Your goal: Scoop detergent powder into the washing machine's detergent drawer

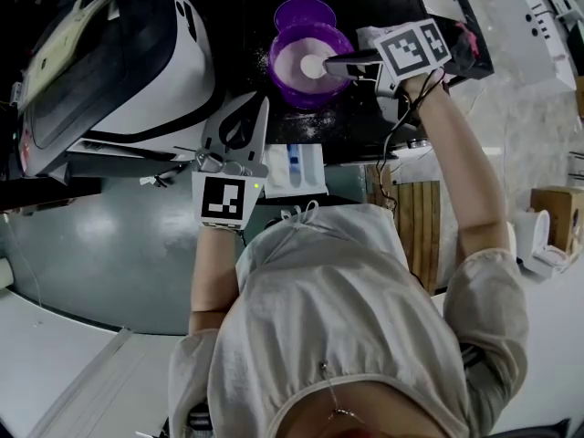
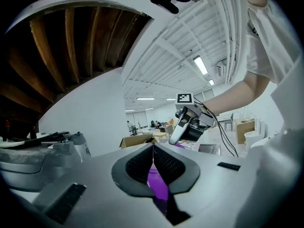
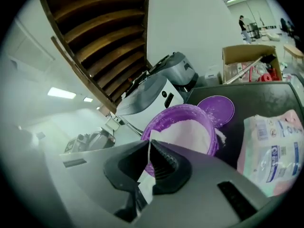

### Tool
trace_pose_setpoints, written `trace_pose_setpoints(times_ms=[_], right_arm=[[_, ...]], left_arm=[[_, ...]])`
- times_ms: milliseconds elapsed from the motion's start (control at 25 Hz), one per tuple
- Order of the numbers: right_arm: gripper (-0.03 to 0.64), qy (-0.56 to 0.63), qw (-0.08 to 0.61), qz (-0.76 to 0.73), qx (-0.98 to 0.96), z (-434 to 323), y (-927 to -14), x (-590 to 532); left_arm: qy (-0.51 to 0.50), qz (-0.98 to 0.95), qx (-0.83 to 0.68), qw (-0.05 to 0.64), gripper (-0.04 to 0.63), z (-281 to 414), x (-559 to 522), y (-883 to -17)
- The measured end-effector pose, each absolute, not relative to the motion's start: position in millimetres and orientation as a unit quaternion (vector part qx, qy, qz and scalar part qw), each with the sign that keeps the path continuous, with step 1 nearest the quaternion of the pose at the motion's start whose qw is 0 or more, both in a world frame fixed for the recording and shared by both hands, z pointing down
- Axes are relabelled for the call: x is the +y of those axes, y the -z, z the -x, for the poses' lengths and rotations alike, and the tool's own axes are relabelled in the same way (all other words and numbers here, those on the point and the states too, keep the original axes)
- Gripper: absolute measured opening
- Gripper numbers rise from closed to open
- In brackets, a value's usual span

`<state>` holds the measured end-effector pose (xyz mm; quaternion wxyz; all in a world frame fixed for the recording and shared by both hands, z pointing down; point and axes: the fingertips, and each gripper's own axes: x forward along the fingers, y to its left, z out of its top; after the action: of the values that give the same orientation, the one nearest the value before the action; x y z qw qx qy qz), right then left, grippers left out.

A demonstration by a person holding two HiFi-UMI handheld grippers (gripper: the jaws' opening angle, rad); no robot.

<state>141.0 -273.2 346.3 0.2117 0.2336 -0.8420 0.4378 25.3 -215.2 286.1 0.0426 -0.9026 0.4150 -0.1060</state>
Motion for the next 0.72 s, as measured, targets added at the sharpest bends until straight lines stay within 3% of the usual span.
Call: trace_pose_setpoints(times_ms=[200,720], right_arm=[[0.012,-0.52,0.089,-0.228,-0.818,-142.9,-331.0,-263.7],[0.012,-0.596,-0.073,-0.231,-0.766,-171.4,-322.7,-240.4]], left_arm=[[0.096,0.899,0.424,0.048,0.023,-24.5,-217.0,-280.1],[0.077,0.902,0.42,0.063,0.023,-31.9,-202.8,-273.7]])
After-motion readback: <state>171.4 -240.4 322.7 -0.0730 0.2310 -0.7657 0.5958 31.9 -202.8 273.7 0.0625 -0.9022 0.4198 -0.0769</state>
